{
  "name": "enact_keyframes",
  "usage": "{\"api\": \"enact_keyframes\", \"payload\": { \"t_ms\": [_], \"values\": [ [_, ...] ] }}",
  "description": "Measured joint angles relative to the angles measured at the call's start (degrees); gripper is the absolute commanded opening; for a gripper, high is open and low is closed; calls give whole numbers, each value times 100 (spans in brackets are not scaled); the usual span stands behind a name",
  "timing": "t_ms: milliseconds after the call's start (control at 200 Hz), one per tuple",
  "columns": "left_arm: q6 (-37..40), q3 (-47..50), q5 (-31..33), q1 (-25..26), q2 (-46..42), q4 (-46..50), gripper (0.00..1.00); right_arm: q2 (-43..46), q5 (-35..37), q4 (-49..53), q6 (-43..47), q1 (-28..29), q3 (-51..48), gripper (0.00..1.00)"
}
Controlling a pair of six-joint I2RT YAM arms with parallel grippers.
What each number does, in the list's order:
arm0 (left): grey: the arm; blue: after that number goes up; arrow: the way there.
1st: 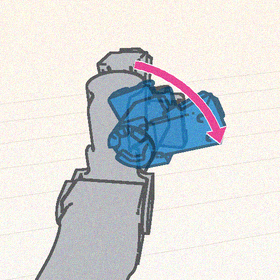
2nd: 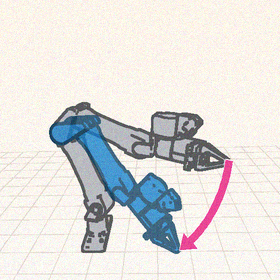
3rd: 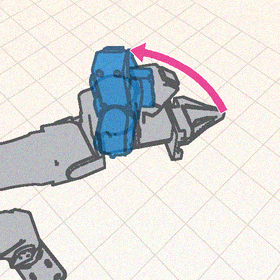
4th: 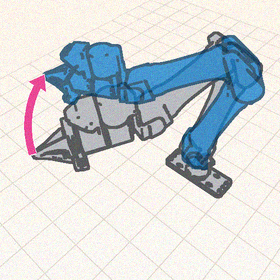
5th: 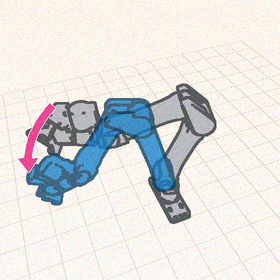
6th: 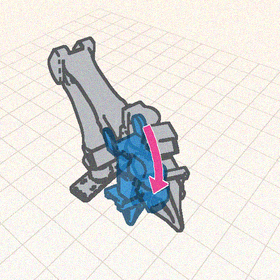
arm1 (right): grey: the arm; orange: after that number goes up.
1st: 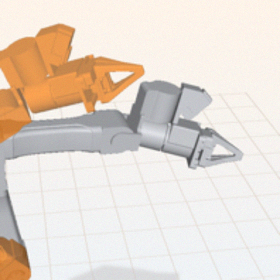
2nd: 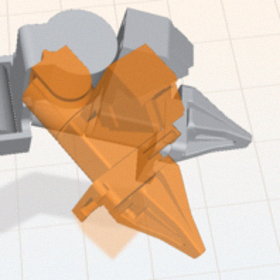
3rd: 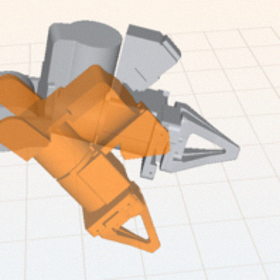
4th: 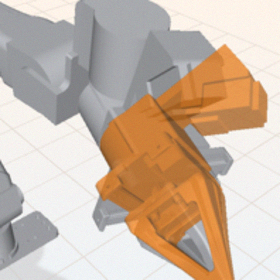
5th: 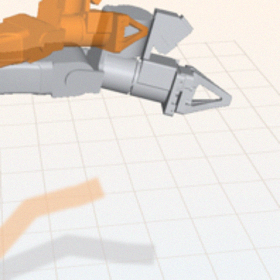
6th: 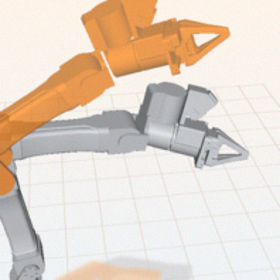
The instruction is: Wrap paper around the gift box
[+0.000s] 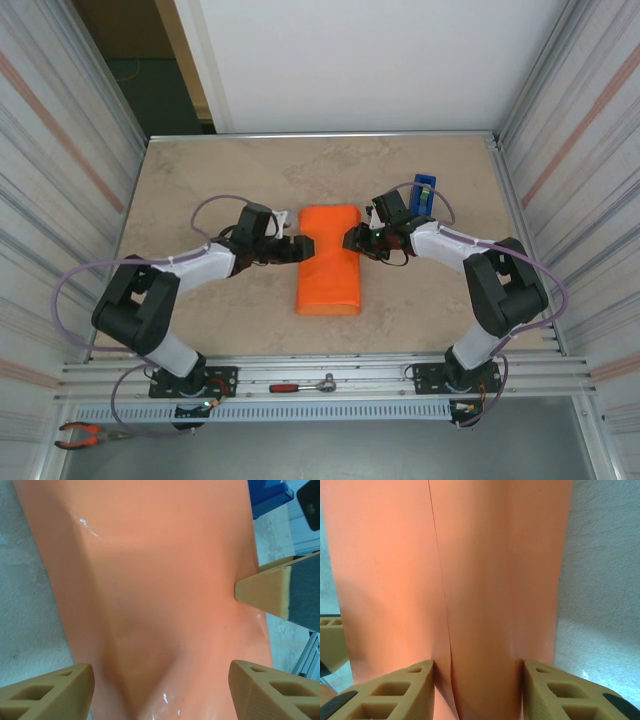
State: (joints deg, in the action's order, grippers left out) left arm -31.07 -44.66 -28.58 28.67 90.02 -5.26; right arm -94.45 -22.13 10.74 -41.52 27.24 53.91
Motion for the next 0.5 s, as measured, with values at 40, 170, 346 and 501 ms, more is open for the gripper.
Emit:
{"api": "enact_keyframes", "payload": {
  "t_ms": [40, 170, 346, 501],
  "values": [
    [31, -22, 2, 17, 83, -31, 73, 4, 0, -9, 0, 0, -7, 42],
    [146, -70, 74, 87, 223, -59, 74, 7, 0, -22, 0, 0, -15, 42],
    [245, -76, 245, 208, 376, -107, 77, 9, 0, -24, 0, 0, -17, 42],
    [258, -76, 356, 260, 428, -127, 75, 9, -4, -28, 0, 0, -20, 42]
  ]
}}
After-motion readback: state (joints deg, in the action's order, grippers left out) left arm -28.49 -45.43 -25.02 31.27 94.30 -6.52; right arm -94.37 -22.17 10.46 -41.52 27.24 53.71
